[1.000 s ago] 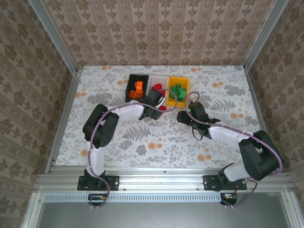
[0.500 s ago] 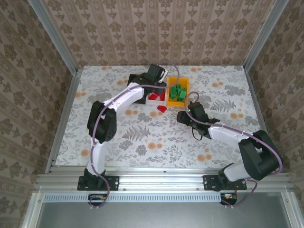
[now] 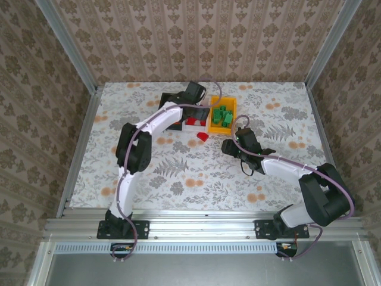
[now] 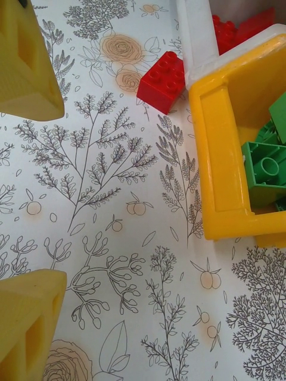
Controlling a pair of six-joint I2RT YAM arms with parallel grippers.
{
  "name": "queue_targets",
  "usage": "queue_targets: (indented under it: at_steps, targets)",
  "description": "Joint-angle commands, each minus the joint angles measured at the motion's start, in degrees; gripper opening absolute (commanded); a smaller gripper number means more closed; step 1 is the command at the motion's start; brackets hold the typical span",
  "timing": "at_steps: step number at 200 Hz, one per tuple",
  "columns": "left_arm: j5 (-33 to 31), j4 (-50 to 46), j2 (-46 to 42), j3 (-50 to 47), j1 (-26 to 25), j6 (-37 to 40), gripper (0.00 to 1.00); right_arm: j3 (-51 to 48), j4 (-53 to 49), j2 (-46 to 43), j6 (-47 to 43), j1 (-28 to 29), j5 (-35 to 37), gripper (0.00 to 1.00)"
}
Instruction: Sort the legos into containers by color
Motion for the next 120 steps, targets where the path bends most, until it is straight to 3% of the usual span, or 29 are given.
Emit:
queue_targets:
  at_steps: [1,17,40,79,120]
  targets:
    - [-2.1,2.96,-8.52,-6.43,-3.12,-4.75,0.85,-0.25,0.09,-0.75,-0.37,0.34,0.57,0.68]
    - [-3.79,3.9,-12.41,-11.7,-4.72,-8.71,0.86,-0.25,0.09,-0.7,-0.37,0.34,0.66,0.68]
    - [-0.5,6.09,-15.2,-19.17,-5.46,-13.09,0.84,-0.16,-0.13,-0.74,-0.32,0.34,0.92,0.68]
    - [4.61,11.25,-16.02,-27.86,-6.57,-10.36,0.81,-0.51,-0.28,-1.32,-0.45,0.34,1.18,0.68]
    - [8.23,16.13,-12.7,-29.54,-6.45,-3.96,0.83,-0.51,-0.29,-1.32,-0.37,0.34,0.92,0.69]
